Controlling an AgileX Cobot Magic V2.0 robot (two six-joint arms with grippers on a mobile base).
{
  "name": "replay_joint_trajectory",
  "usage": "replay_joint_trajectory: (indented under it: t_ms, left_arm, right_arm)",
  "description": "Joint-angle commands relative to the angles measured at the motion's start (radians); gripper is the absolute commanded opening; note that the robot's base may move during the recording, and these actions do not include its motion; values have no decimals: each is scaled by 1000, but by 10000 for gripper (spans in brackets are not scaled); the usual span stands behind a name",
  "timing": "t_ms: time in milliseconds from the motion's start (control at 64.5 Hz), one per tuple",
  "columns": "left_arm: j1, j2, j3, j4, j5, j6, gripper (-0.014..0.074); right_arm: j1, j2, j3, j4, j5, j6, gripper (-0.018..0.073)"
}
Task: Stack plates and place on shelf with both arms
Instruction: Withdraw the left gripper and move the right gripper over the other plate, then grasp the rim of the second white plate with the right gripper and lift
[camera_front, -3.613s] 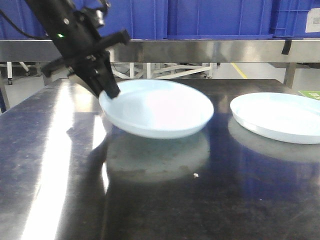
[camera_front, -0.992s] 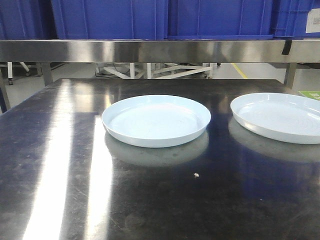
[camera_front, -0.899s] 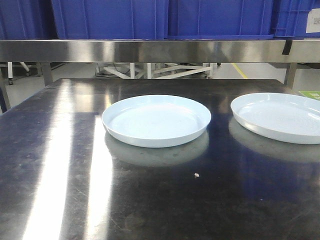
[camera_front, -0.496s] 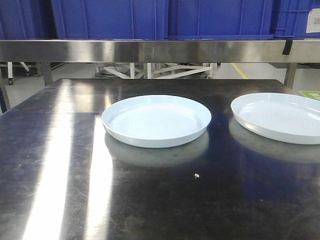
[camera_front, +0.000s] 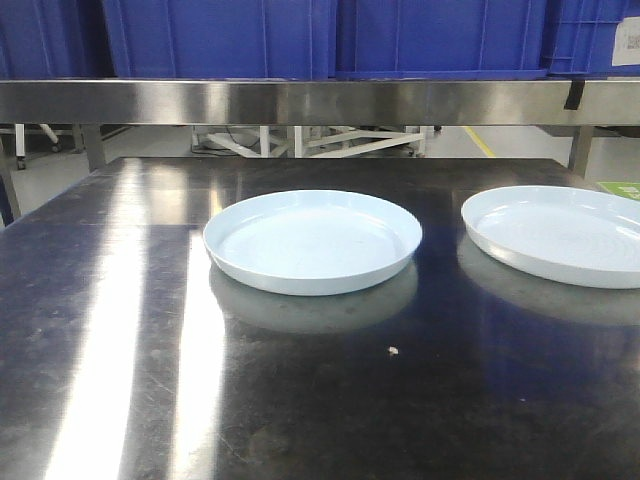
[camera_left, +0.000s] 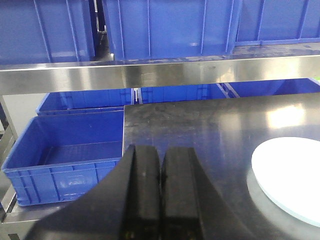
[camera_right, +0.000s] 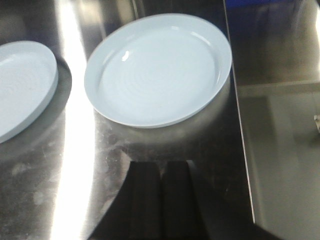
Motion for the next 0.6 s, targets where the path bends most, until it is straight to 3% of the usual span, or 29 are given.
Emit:
replay_joint_trajectory:
  t_ms: [0, 465, 589]
  left_arm:
    - [3, 0, -38, -2, -93, -3, 83]
    - [3, 0, -38, -2, -93, -3, 83]
    - [3, 0, -38, -2, -93, -3, 83]
  right_arm:
    - [-4, 111, -99, 4, -13, 0, 57]
    - [-5, 649, -553, 4, 342, 0, 57]
    - [-38, 770, -684, 2, 417, -2, 57]
